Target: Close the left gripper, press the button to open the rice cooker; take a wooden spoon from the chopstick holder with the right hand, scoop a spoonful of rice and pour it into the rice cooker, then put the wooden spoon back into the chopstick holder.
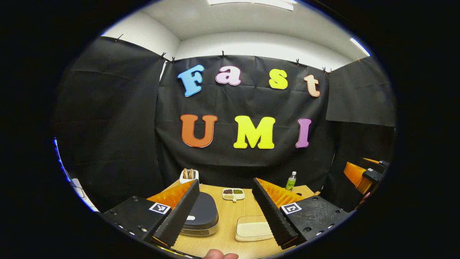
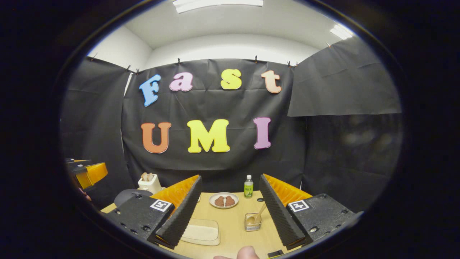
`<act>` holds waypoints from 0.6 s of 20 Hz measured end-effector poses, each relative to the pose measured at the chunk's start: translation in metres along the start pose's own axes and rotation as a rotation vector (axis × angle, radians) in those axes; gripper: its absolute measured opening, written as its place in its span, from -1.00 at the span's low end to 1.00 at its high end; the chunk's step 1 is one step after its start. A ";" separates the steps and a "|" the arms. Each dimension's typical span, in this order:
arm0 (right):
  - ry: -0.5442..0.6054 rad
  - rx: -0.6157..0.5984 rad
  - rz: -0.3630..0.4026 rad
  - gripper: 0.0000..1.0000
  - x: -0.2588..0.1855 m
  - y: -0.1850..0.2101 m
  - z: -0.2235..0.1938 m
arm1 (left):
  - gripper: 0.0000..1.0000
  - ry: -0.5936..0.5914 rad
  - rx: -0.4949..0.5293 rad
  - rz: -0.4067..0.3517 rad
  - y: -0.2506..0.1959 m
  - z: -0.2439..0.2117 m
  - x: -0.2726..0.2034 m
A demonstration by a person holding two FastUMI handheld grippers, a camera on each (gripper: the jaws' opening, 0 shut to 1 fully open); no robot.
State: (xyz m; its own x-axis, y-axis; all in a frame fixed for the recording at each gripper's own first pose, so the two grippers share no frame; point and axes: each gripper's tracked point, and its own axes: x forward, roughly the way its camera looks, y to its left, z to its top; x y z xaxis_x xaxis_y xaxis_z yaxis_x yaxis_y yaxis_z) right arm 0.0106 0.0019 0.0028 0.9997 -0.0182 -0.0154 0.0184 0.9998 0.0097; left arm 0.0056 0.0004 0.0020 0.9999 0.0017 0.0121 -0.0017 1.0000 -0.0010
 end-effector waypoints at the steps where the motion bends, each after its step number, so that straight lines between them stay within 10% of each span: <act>1: 0.000 0.000 0.001 1.00 0.000 0.001 0.000 | 0.92 0.001 -0.001 0.001 0.000 0.001 0.000; 12: 0.008 0.006 0.012 1.00 0.004 0.002 -0.004 | 0.92 0.026 -0.002 0.014 0.004 -0.002 0.001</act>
State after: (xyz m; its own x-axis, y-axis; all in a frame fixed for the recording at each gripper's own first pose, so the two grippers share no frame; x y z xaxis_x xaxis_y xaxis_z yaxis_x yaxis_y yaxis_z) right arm 0.0142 0.0035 -0.0014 0.9997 -0.0059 -0.0232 0.0063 0.9999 0.0159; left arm 0.0068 0.0041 -0.0004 0.9998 0.0157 -0.0138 -0.0157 0.9999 -0.0029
